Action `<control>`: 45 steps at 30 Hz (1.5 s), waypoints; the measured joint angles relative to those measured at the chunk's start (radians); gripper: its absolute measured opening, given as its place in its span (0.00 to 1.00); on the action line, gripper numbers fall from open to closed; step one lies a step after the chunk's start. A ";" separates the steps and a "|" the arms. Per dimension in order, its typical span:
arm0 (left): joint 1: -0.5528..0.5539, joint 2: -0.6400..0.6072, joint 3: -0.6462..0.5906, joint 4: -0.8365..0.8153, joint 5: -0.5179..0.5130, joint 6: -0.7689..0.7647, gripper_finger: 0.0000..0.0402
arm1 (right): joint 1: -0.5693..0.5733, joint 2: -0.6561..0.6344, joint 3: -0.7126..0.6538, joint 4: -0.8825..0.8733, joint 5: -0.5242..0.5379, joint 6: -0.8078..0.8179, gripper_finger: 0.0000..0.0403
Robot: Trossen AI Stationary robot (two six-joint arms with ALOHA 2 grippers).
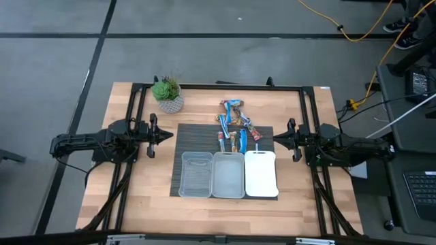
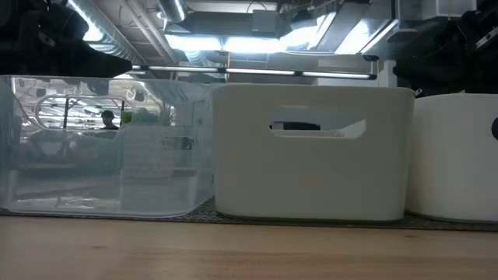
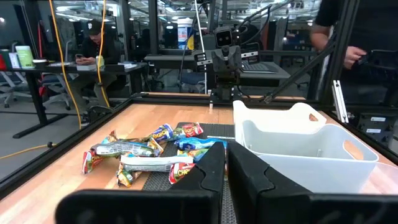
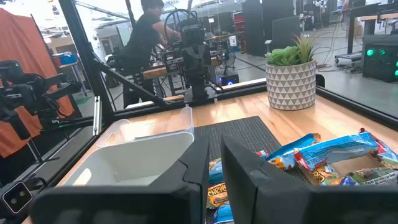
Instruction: Pick and place Granola Bars by type
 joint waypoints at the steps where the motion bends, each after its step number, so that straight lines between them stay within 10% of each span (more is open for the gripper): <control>1: 0.000 0.000 0.000 0.000 0.000 0.000 0.03 | 0.000 0.000 0.000 0.000 0.000 0.000 0.11; 45: 0.000 0.000 0.000 0.000 -0.001 0.002 0.02 | 0.000 0.000 0.000 0.003 0.002 -0.132 0.11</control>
